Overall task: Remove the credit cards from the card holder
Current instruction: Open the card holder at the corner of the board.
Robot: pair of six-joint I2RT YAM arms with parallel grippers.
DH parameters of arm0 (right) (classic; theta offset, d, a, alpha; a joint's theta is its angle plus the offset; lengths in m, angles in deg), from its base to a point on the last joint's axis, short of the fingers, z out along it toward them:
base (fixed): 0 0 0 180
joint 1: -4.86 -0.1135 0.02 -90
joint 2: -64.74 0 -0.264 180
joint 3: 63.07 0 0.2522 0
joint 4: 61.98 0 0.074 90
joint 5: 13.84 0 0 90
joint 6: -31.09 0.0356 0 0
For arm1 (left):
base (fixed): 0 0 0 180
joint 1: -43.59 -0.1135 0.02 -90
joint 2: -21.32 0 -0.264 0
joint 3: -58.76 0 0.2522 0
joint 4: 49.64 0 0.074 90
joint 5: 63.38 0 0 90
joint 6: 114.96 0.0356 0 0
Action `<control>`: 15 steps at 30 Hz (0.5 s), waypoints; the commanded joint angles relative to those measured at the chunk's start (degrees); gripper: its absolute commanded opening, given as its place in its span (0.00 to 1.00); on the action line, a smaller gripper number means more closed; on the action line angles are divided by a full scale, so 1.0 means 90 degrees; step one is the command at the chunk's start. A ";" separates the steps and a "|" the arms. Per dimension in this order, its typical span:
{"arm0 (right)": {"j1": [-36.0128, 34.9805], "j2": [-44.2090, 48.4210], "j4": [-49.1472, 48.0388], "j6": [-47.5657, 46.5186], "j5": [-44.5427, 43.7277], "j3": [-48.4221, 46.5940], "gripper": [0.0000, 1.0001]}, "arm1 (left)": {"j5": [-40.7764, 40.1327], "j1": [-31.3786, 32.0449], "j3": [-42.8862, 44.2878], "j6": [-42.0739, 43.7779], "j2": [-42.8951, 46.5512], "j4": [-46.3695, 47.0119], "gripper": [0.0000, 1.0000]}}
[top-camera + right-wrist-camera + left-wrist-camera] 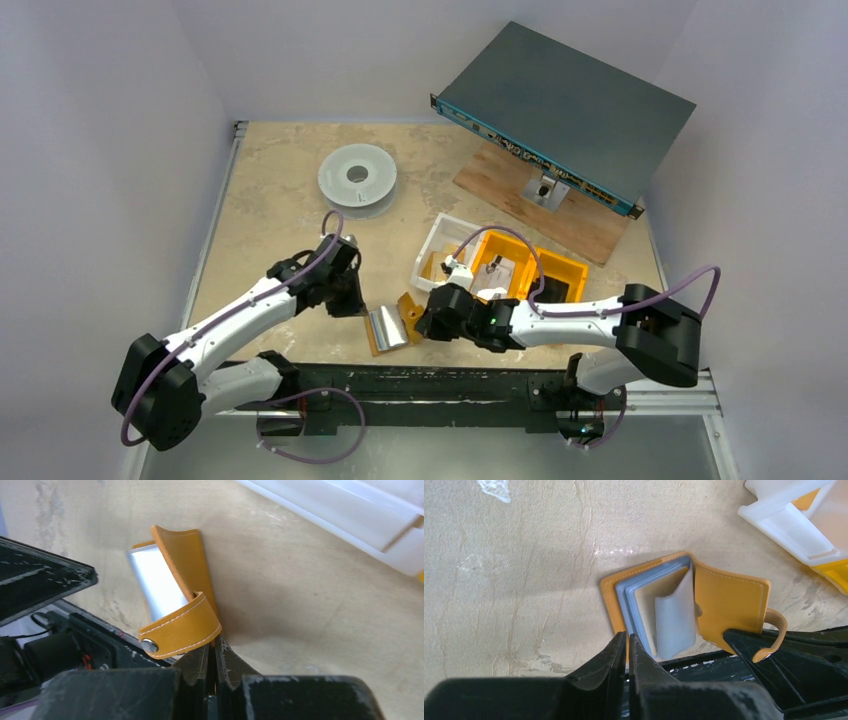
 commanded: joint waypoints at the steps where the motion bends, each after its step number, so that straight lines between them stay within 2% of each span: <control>1: -0.0030 0.0086 0.1097 0.0208 -0.0269 0.0307 0.00 | 0.0148 -0.0025 0.0086 0.0011 -0.0216 0.0495 0.03; 9: -0.0030 -0.0290 0.1016 0.0087 -0.0268 0.0293 0.00 | 0.0426 -0.0007 0.0079 0.0022 -0.0598 0.0732 0.00; 15: -0.0034 -0.0614 0.1021 0.0074 -0.0259 0.0154 0.00 | 0.0483 0.0059 -0.0094 0.0006 -0.0466 0.0742 0.00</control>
